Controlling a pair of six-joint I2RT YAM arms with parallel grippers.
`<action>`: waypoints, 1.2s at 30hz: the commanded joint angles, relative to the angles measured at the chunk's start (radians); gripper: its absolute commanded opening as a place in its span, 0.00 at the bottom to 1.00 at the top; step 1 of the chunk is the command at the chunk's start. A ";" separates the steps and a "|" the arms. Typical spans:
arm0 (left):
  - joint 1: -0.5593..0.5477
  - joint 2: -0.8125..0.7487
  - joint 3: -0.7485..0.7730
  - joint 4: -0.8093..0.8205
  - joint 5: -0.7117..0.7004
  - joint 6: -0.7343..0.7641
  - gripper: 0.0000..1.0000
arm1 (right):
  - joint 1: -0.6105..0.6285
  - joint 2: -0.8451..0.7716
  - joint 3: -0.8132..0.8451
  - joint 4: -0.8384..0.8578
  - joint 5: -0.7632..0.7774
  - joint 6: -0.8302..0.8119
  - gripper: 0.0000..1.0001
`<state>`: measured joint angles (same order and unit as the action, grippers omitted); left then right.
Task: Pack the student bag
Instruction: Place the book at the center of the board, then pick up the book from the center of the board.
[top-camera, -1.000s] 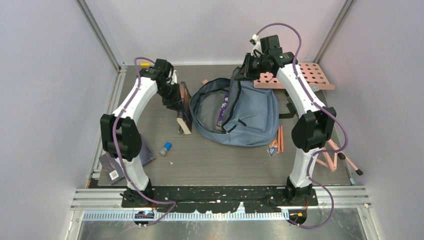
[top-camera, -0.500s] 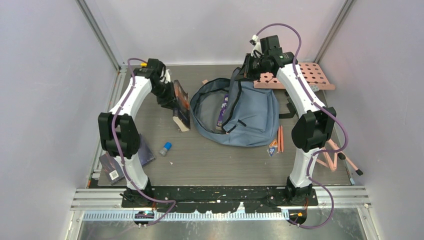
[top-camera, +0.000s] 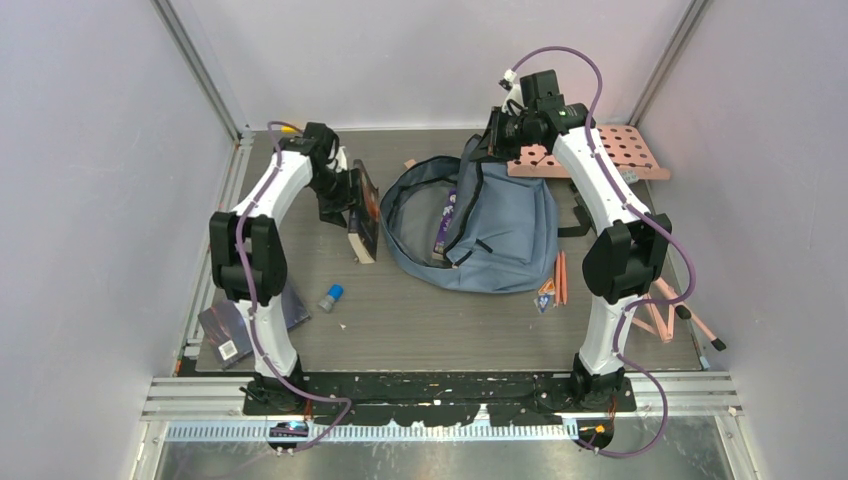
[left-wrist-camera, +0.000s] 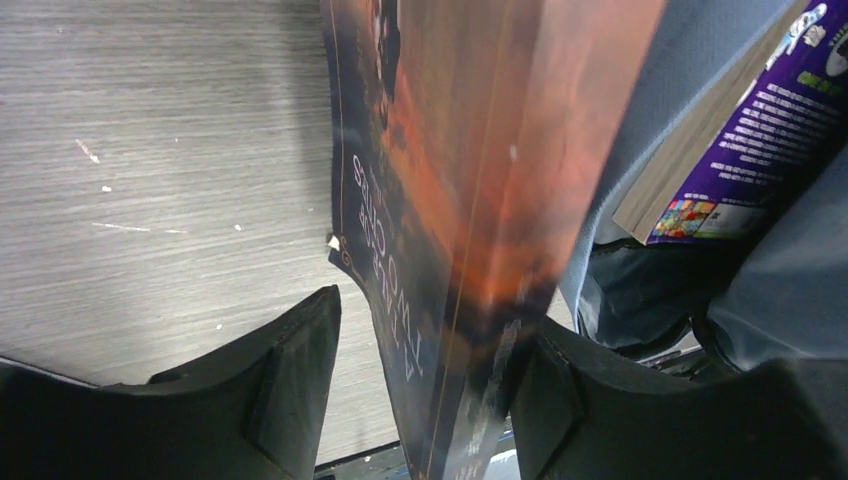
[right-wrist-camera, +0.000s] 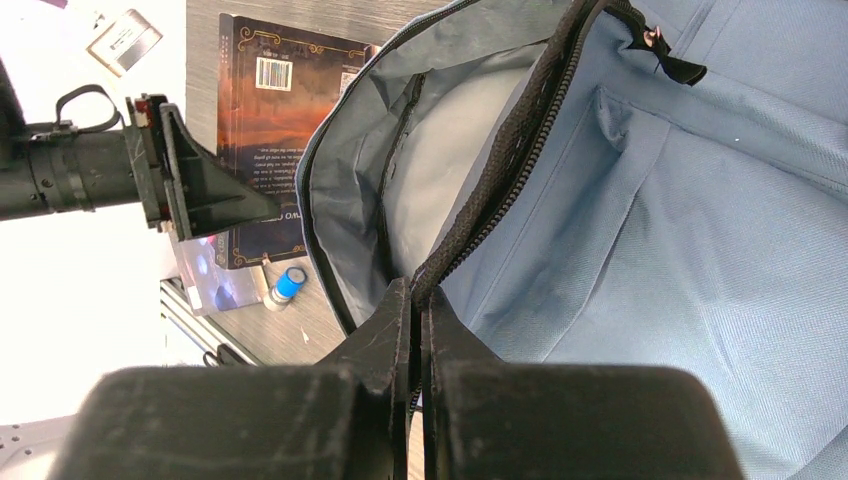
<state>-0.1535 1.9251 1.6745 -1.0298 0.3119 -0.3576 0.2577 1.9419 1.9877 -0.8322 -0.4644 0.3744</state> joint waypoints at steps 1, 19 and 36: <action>-0.013 0.049 0.097 0.011 -0.033 0.028 0.62 | -0.007 -0.005 0.049 0.028 0.008 -0.011 0.01; -0.055 0.169 0.211 -0.031 -0.150 0.085 0.25 | -0.007 -0.010 0.043 0.026 0.019 -0.020 0.01; -0.061 -0.027 0.322 0.169 0.048 -0.027 0.00 | -0.015 -0.031 0.030 0.054 -0.008 0.016 0.01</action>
<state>-0.2077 2.0190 1.8515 -1.0210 0.1658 -0.2974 0.2558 1.9419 1.9877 -0.8375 -0.4572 0.3725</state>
